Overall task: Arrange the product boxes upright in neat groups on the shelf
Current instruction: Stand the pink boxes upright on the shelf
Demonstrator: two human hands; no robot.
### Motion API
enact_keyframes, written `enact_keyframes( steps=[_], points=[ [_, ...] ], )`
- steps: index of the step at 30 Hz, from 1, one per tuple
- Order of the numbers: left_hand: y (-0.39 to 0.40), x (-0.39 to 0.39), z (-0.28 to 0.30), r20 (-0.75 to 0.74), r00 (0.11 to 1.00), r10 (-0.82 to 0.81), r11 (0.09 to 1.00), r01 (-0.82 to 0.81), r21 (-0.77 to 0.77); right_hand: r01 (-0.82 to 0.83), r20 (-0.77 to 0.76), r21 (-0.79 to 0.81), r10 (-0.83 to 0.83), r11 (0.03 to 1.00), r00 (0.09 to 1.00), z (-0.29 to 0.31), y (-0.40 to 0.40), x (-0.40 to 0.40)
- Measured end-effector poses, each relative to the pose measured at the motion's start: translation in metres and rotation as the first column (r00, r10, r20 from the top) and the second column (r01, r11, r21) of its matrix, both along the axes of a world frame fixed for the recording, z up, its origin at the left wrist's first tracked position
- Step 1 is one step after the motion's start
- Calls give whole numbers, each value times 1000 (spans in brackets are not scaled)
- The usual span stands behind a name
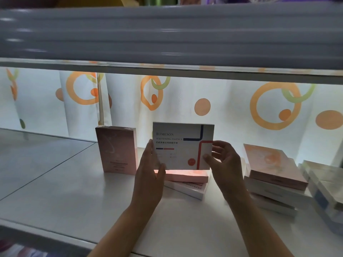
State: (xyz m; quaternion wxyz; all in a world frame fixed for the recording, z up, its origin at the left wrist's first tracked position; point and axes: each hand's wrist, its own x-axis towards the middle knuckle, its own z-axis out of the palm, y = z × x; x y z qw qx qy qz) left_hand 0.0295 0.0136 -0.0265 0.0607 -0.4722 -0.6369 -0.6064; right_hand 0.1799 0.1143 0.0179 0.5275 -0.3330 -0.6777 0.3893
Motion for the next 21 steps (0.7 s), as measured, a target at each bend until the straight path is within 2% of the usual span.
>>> enact_keyframes(
  steps=[6,10,13,15,18,21],
  points=[
    [1,-3,-3,-83,994,77,993,-68,101,47,-15,-8,-47,999,999,-1,2,-2],
    [1,-3,-3,-37,993,111,989,-107,100,74,-40,-10,-75,997,996,1,-3,-3],
    [-3,-2,3,-24,986,164,978,-159,132,72,35,77,-74,994,997,4,-10,-3],
    [-10,-2,5,52,980,191,972,-196,128,52,77,106,-60,993,995,7,-19,1],
    [-27,8,10,181,981,74,993,-88,73,56,103,128,-69,990,992,8,-32,14],
    [-43,28,7,186,982,9,1000,-14,26,80,117,116,-93,990,989,-1,-44,39]
  ],
)
